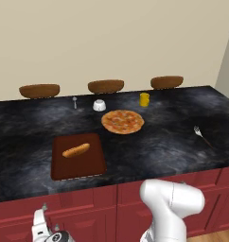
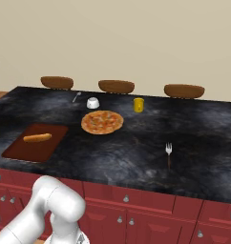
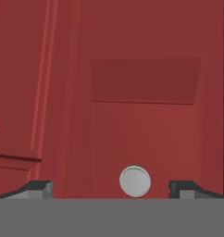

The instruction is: Take the pizza cutter from the drawer on the left and place it on the dining counter for cutting.

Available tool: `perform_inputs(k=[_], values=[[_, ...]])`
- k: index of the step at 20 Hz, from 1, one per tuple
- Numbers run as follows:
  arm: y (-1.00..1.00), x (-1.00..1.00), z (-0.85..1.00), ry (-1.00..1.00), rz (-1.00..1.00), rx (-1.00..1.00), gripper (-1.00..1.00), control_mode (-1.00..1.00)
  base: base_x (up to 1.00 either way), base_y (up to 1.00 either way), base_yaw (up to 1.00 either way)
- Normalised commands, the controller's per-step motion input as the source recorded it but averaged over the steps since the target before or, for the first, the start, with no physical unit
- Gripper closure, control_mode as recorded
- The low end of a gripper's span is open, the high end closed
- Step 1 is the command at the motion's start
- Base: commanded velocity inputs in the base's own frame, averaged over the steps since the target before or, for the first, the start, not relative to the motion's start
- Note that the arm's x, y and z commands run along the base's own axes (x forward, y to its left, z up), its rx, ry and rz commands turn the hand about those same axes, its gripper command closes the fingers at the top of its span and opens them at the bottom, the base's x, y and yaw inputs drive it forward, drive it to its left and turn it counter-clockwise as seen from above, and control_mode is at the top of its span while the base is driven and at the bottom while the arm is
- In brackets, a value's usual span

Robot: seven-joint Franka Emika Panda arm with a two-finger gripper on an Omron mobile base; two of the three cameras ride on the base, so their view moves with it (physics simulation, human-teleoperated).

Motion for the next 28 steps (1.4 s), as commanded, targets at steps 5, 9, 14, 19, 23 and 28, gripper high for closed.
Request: perform_inputs(k=[5, 9, 14, 19, 23, 28], values=[[0.03, 0.2, 0.0, 0.0, 0.0, 0.0, -1.0, -1.0, 0.0, 0.0, 0.0], [-0.08, 0.05, 0.0, 0.0, 0.0, 0.0, -1.0, -1.0, 0.0, 0.0, 0.0], [-0.06, 0.0, 0.0, 0.0, 0.0, 0.0, -1.0, -1.0, 0.0, 0.0, 0.0], [0.0, 0.0, 0.0, 0.0, 0.0, 0.0, -1.0, -1.0, 0.0, 0.0, 0.0], [-0.01, 0.0, 0.08, 0.0, 0.0, 0.0, -1.0, -1.0, 0.0, 0.0, 0.0], [-0.03, 0.0, 0.11, 0.0, 0.0, 0.0, -1.0, -1.0, 0.0, 0.0, 0.0]])
